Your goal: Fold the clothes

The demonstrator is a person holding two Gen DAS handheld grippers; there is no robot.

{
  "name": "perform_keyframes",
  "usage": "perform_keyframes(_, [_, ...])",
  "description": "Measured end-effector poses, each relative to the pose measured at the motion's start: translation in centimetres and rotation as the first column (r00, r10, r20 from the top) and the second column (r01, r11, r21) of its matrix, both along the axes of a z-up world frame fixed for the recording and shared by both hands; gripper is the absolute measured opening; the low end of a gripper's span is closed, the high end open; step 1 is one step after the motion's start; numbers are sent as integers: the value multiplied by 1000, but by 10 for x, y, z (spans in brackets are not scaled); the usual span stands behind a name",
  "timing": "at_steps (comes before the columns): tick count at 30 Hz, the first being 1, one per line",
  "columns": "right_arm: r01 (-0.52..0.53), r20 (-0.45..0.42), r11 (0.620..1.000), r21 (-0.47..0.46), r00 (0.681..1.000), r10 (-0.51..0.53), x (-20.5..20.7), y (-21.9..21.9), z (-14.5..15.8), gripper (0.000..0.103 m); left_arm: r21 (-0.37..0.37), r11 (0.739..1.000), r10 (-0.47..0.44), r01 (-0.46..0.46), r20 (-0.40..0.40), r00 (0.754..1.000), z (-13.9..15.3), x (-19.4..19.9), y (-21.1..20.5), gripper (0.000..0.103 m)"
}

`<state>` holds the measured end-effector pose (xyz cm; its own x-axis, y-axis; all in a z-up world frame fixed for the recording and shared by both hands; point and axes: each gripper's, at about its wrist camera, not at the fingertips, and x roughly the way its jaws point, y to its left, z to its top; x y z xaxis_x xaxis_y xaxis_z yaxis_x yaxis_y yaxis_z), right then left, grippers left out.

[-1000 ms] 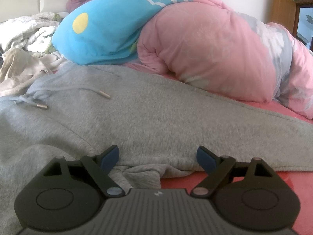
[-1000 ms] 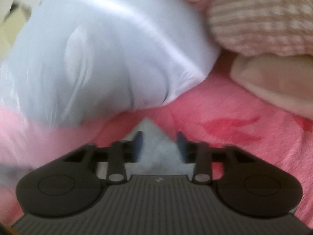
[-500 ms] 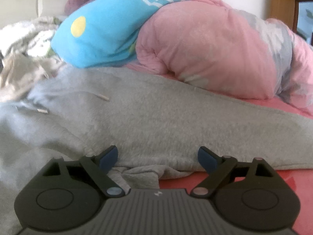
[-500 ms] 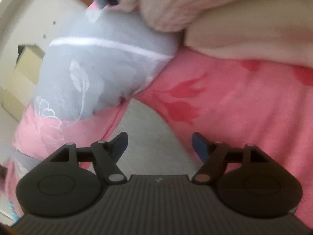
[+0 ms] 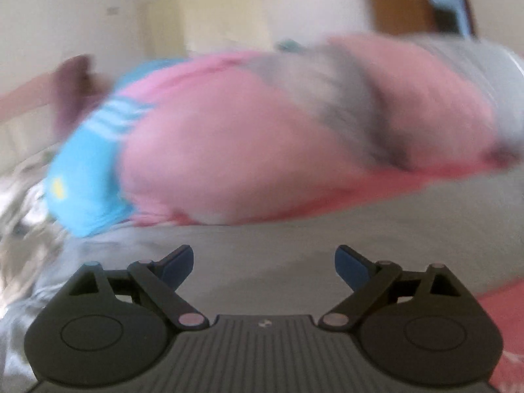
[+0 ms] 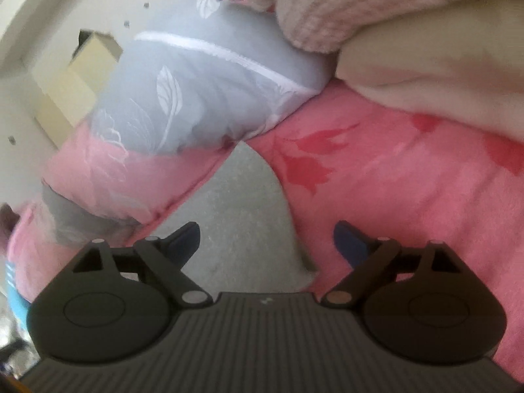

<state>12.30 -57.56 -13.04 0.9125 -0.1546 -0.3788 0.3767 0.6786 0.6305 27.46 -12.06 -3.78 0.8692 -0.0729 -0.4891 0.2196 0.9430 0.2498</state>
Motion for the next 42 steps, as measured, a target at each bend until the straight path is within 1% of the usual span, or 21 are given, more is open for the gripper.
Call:
perform_keyframes(3, [-3,38,1000,14,999,2,-11,0,-2,84,43,998,-51,52,-27,998,-20,6,-46,94])
perform_keyframes(6, [-15,46,1000,24,999,14,-12,-2,-5,83,21,997,-74,75,-40,996,-37,5,-66,94])
perform_keyframes(9, [-28,46,999,16,999,27,-10,-1,-5,83,10,997,-74,75,-66,995,-54,0,-75,94])
perform_keyframes(11, [-31,39,999,6,999,31,-8,0,-4,83,-2,998,-64,64,-82,995,-60,-4,-75,94])
perform_keyframes(13, [-33,31,999,-3,999,33,-7,1,-4,83,-23,999,-45,44,-76,996,-62,-5,-72,94])
perform_keyframes(17, [-42,11,999,-18,999,42,-1,2,-3,83,-139,990,1,-13,-87,996,-58,-3,-57,95])
perform_keyframes(19, [-45,2,999,-22,999,45,3,1,-4,83,-174,984,12,-30,-105,994,-61,1,-51,95])
perform_keyframes(23, [-49,14,999,-12,999,49,6,-3,-7,83,-233,969,46,-83,-158,986,-68,14,-40,95])
perform_keyframes(26, [-41,33,999,13,999,41,5,-7,-8,81,-247,963,53,-103,-203,978,-75,20,-36,96])
perform_keyframes(30, [-36,48,999,29,998,35,2,-8,-9,81,-235,967,48,-95,-198,979,-76,15,-38,98])
perform_keyframes(33, [-34,54,999,35,998,32,0,-8,-8,82,-266,960,38,-93,-204,978,-75,16,-32,99])
perform_keyframes(36, [-7,60,998,61,998,3,-9,-5,-6,81,-290,953,30,-91,-208,978,-75,18,-28,100])
perform_keyframes(42, [34,-42,999,1,999,-34,-20,31,3,79,-304,949,25,-89,-211,977,-76,19,-27,101])
